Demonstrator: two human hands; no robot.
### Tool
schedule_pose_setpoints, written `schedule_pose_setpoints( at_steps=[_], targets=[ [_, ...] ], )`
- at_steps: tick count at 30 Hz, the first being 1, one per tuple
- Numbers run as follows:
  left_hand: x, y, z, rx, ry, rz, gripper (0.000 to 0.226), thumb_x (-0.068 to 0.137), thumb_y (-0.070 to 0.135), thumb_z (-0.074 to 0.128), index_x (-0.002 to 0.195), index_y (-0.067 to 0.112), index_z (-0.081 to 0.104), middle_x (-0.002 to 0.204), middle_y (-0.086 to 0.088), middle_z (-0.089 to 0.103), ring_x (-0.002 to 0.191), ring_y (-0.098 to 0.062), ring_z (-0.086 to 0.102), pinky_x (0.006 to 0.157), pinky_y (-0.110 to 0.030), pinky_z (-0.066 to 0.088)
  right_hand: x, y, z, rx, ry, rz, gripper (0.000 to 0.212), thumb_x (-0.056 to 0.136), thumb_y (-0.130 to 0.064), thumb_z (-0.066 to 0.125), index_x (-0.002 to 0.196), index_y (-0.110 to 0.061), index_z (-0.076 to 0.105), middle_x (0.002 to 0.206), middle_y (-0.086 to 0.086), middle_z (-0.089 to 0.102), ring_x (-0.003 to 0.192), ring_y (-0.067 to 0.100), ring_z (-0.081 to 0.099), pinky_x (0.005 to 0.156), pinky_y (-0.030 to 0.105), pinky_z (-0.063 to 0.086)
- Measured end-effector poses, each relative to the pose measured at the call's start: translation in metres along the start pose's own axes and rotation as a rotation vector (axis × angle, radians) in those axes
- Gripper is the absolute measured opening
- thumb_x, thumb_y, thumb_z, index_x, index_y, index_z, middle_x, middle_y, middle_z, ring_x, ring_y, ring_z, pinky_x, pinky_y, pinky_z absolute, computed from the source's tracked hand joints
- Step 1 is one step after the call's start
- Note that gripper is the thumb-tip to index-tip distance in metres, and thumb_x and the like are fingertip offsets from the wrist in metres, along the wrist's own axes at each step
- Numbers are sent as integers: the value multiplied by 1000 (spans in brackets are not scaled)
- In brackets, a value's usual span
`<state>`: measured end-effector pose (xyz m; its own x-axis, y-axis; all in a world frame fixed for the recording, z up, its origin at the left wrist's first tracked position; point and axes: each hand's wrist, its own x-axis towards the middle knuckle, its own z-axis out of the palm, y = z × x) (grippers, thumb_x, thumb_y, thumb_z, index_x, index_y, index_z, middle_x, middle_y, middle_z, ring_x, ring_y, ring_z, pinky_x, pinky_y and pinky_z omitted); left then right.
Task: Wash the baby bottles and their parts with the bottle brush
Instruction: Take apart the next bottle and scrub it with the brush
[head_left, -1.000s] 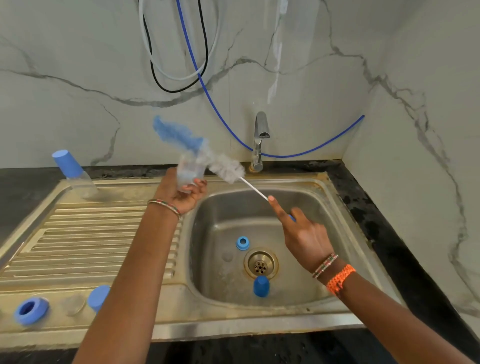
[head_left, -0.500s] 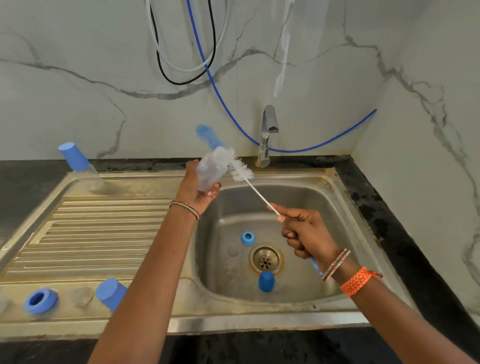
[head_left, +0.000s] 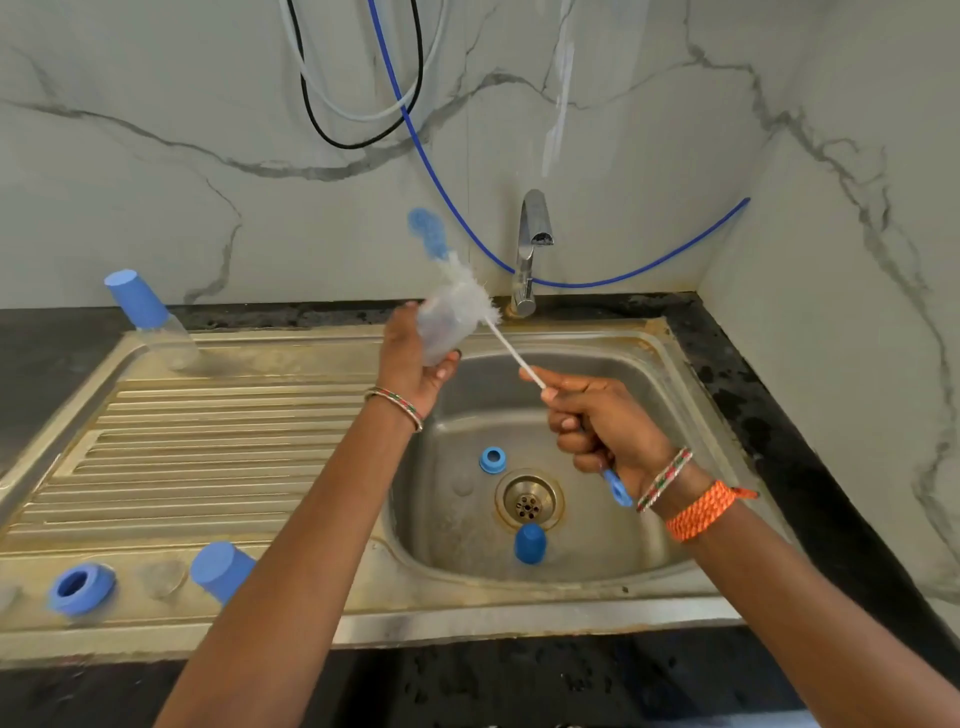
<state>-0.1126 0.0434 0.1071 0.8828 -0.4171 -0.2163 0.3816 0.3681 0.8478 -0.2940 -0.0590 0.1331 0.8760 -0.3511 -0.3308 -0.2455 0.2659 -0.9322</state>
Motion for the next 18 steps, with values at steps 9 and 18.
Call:
schedule_pose_setpoints(
  at_steps=[9, 18],
  targets=[
    [12, 1, -2, -191, 251, 58, 20, 96, 30, 41, 99, 11, 46, 89, -10, 51, 59, -17, 44, 39, -17, 34, -14, 1, -10, -129, -11, 27, 33, 96, -8, 46, 119, -23, 64, 55, -3, 33, 41, 5, 23, 34, 15, 17],
    [1, -10, -3, -23, 363, 159, 14, 97, 26, 43, 85, 19, 43, 87, -6, 50, 60, -16, 47, 42, -21, 34, -14, 7, -6, -86, -28, 56, 34, 96, -6, 44, 121, -21, 62, 56, -2, 32, 41, 5, 22, 35, 15, 16]
  ],
)
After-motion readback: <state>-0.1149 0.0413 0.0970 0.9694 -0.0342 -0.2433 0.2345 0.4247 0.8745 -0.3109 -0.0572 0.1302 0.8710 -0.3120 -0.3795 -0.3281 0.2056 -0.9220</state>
